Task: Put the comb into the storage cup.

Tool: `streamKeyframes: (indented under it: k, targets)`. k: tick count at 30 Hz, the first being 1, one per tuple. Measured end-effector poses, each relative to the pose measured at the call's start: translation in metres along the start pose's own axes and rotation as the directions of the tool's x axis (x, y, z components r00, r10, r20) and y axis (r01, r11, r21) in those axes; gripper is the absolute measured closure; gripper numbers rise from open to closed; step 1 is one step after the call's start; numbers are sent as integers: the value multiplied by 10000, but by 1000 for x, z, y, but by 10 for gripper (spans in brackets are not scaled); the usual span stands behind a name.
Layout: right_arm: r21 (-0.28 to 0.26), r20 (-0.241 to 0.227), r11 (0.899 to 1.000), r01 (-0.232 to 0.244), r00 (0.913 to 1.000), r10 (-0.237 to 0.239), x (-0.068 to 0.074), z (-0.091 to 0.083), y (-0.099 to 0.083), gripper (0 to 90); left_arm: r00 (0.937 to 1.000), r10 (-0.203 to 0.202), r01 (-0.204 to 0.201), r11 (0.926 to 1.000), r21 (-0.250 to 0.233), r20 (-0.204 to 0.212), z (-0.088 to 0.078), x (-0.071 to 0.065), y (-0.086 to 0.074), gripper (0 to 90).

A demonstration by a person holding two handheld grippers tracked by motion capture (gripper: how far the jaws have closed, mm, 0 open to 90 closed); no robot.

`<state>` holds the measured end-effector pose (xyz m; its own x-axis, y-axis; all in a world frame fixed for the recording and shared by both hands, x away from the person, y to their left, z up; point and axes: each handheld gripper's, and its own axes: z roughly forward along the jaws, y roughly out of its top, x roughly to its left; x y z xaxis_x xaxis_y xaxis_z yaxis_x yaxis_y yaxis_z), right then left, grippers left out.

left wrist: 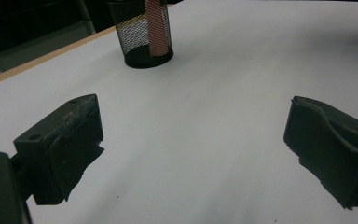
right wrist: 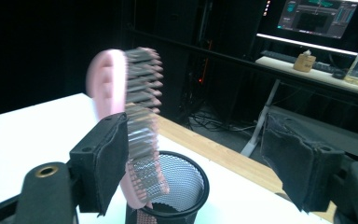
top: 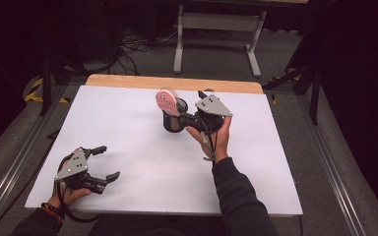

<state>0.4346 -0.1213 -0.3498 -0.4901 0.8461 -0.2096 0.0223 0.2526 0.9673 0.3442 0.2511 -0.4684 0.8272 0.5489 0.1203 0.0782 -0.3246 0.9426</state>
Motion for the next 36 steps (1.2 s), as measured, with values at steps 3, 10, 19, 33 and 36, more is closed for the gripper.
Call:
streamKeyframes:
  k: [3,10,19,33,36]
  targets:
    - [4,-25,10000,82,10000,-82,0,-1,0,242,10000,-30,30,10000,16,16,0,0,0,53]
    - [170,-113,9996,213,9997,-211,1,-2,-2,238,10000,-9,9,10000,-10,12,0,0,0,53]
    - [228,-37,9994,260,9997,-259,-3,-7,-3,237,10000,5,-5,10000,-4,15,0,0,0,53]
    - [352,205,9961,808,9965,-815,-11,-21,0,234,10000,40,-40,10000,20,8,0,-1,1,52]
    - [359,268,9959,827,9961,-837,-13,-24,0,234,10000,36,-36,10000,16,6,0,-1,1,52]
